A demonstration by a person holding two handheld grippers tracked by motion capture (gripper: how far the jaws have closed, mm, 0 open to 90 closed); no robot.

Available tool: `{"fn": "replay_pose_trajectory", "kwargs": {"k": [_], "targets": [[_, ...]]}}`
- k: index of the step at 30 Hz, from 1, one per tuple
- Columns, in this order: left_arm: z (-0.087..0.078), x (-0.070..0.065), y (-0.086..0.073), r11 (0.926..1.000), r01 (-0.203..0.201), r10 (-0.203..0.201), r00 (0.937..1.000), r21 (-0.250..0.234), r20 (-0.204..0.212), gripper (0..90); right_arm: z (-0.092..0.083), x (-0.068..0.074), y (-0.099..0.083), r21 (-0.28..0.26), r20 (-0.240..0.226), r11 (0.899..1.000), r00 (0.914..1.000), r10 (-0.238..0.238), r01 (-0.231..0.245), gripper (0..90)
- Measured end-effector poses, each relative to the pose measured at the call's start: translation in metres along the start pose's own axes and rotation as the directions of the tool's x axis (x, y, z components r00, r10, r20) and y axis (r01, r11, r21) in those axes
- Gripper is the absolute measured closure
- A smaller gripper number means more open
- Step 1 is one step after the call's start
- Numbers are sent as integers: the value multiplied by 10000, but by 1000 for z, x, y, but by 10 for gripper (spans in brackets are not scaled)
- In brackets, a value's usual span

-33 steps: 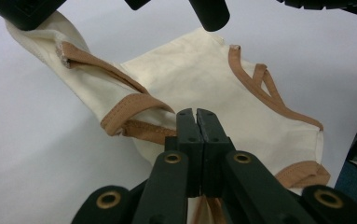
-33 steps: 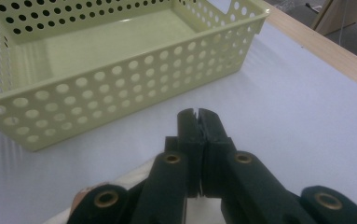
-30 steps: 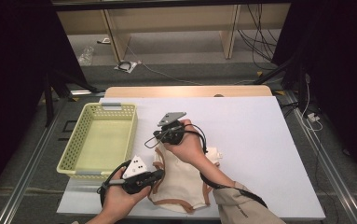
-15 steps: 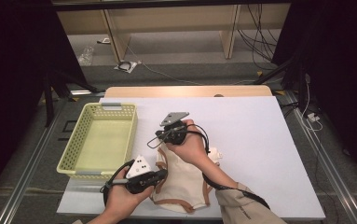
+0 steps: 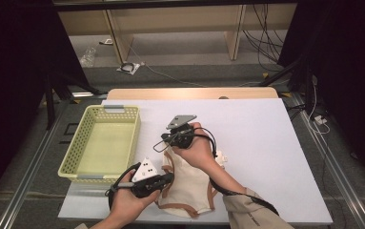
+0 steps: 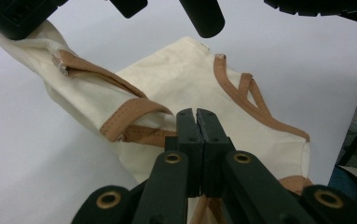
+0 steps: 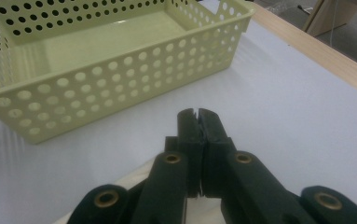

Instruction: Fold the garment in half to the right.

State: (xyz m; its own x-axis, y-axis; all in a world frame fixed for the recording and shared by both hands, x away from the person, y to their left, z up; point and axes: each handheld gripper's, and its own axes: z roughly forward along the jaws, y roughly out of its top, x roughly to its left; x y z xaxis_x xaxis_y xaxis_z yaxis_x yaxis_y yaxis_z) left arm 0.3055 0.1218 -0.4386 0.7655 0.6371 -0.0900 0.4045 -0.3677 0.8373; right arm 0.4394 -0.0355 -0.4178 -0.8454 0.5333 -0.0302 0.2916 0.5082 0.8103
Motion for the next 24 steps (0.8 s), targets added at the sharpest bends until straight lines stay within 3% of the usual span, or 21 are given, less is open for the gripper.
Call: {"fn": "replay_pose_trajectory", "kwargs": {"k": [24], "targets": [[6, -5, 6, 9999, -155, 155, 9997, 1, 170, 886, -7, -3, -4, -67, 95, 10000, 9999, 55, -54, 897]]}}
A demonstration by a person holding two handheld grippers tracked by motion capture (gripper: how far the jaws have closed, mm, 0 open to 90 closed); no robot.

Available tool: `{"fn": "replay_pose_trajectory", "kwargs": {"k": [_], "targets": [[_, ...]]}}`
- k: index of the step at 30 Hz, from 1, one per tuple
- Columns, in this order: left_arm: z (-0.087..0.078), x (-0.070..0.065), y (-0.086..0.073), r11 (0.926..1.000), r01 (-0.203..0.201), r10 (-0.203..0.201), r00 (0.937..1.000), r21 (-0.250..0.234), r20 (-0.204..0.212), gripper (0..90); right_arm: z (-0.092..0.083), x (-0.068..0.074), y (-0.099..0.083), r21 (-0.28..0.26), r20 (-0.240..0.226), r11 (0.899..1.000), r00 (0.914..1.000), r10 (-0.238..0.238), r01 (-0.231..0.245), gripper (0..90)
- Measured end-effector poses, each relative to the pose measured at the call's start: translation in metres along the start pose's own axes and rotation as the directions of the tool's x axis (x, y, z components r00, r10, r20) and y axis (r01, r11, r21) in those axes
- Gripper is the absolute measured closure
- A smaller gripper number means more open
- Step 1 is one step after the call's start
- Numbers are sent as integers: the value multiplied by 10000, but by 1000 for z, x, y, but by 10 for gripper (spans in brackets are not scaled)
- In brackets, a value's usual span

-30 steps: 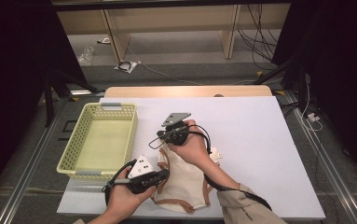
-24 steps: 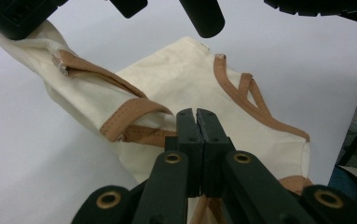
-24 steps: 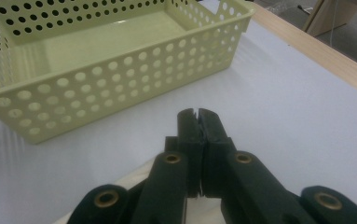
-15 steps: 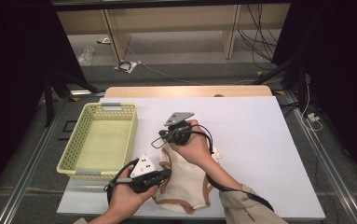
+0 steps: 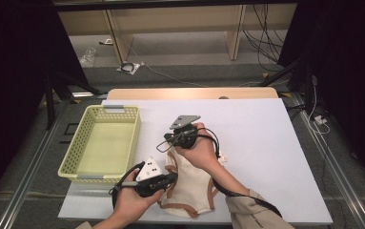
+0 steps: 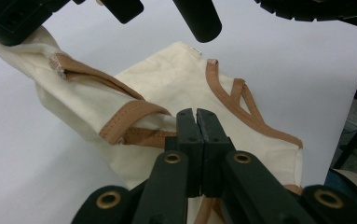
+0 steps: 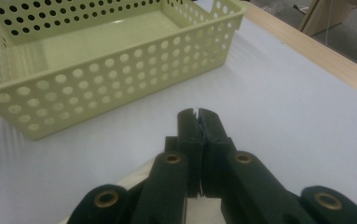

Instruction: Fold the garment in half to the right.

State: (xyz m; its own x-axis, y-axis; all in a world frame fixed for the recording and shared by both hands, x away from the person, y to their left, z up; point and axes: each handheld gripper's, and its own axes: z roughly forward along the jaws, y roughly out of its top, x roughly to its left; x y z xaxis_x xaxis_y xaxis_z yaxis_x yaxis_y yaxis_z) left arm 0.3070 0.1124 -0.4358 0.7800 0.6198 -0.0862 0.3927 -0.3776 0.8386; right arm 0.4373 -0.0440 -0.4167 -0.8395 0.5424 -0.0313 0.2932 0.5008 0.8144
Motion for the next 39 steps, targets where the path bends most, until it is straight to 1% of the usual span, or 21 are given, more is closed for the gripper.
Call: {"fn": "replay_pose_trajectory", "kwargs": {"k": [22, 24, 25, 39], "targets": [[6, -3, 5, 10000, -3, 3, 10000, -87, 96, 886, -6, -4, -3, -17, 104, 9999, 9999, 120, -120, 897], [6, -4, 6, 9999, -72, 73, 9999, -94, 117, 886, -7, -4, -4, 14, 121, 9999, 9998, 156, -156, 897], [7, -4, 6, 9999, -65, 66, 9999, -100, 126, 886, -7, -4, -4, 1, 129, 9999, 9999, 107, -107, 897], [12, -7, 9, 9999, -148, 150, 9997, -77, 213, 886, -10, -4, -6, -38, 166, 9999, 9997, 151, -151, 897]]}}
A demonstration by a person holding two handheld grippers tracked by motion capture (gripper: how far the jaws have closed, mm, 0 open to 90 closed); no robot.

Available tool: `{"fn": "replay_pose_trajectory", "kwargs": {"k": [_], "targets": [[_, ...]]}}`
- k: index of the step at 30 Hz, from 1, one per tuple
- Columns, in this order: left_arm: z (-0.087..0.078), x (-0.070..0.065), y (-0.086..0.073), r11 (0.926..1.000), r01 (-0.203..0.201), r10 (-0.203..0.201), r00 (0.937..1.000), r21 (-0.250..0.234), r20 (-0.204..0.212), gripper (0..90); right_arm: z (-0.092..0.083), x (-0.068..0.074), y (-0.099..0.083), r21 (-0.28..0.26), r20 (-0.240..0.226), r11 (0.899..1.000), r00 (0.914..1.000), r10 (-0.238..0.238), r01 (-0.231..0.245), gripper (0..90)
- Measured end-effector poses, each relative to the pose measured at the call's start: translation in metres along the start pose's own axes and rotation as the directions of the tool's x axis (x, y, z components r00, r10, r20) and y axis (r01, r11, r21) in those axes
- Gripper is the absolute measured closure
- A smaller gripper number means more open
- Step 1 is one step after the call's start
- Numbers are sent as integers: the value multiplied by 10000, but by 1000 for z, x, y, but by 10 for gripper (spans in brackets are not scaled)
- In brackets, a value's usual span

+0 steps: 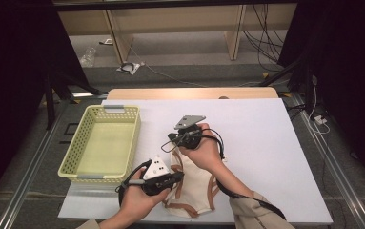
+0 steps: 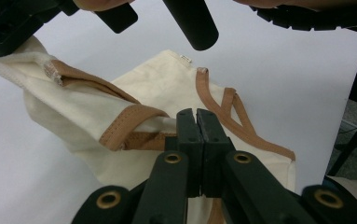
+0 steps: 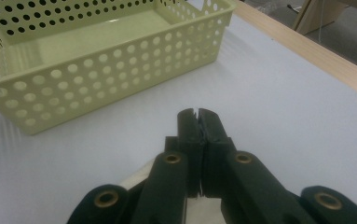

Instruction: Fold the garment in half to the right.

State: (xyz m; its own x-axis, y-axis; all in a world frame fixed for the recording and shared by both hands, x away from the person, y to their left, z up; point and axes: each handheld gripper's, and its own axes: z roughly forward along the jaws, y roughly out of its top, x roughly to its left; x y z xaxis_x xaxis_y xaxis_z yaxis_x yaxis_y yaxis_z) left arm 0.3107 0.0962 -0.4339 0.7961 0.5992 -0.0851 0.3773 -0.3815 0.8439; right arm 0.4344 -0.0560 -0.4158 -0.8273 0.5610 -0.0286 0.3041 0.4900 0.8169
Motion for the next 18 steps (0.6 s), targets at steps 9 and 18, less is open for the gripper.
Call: {"fn": "replay_pose_trajectory", "kwargs": {"k": [9, 18], "targets": [[3, -2, 1, 10000, -62, 62, 10000, 6, 66, 886, -3, 0, -1, -9, 89, 10000, 10000, 28, -28, 897], [5, -4, 3, 9999, -127, 127, 9998, 12, 126, 886, -6, -1, -4, -26, 143, 10000, 9999, 84, -84, 898]]}}
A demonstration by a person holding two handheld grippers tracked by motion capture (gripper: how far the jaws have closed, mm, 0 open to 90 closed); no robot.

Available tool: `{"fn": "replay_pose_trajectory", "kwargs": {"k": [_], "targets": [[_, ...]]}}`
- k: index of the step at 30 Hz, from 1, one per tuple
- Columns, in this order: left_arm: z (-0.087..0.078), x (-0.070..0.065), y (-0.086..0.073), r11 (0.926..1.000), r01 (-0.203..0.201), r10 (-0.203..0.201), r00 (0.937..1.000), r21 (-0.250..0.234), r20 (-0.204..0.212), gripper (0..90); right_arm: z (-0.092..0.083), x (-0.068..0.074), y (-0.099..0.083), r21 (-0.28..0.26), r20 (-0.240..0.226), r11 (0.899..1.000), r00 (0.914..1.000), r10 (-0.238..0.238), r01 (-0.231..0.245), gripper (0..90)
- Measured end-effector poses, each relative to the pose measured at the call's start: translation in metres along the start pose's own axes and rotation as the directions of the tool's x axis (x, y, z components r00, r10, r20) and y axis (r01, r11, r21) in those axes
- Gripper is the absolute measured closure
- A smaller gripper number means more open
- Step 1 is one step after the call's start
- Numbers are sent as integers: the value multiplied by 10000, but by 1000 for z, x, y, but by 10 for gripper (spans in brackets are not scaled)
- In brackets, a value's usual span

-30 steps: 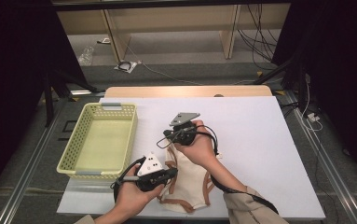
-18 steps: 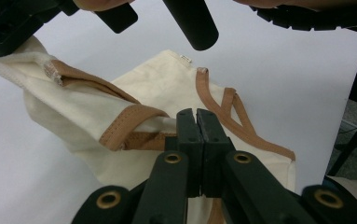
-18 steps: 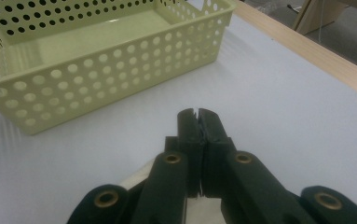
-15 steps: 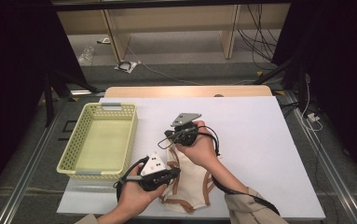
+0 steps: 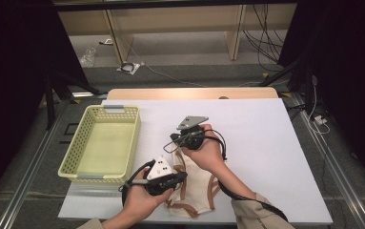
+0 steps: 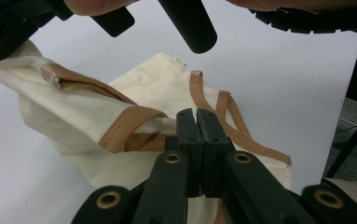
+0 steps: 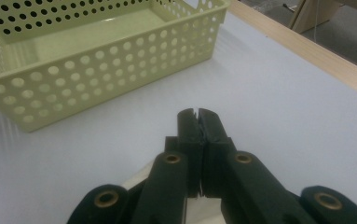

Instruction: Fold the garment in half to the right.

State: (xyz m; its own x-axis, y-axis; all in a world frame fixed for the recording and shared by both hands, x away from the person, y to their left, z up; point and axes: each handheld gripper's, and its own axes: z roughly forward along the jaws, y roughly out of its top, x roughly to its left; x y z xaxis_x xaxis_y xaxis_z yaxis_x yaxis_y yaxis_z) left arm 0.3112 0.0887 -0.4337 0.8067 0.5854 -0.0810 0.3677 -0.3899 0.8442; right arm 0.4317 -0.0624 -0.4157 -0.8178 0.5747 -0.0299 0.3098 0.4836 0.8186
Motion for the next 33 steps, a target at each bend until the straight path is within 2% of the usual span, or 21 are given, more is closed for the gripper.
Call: {"fn": "replay_pose_trajectory", "kwargs": {"k": [33], "targets": [[13, -7, 1, 9996, -220, 216, 9996, 163, 207, 886, -8, -2, -7, 20, 98, 9999, 9999, 107, -108, 898]]}}
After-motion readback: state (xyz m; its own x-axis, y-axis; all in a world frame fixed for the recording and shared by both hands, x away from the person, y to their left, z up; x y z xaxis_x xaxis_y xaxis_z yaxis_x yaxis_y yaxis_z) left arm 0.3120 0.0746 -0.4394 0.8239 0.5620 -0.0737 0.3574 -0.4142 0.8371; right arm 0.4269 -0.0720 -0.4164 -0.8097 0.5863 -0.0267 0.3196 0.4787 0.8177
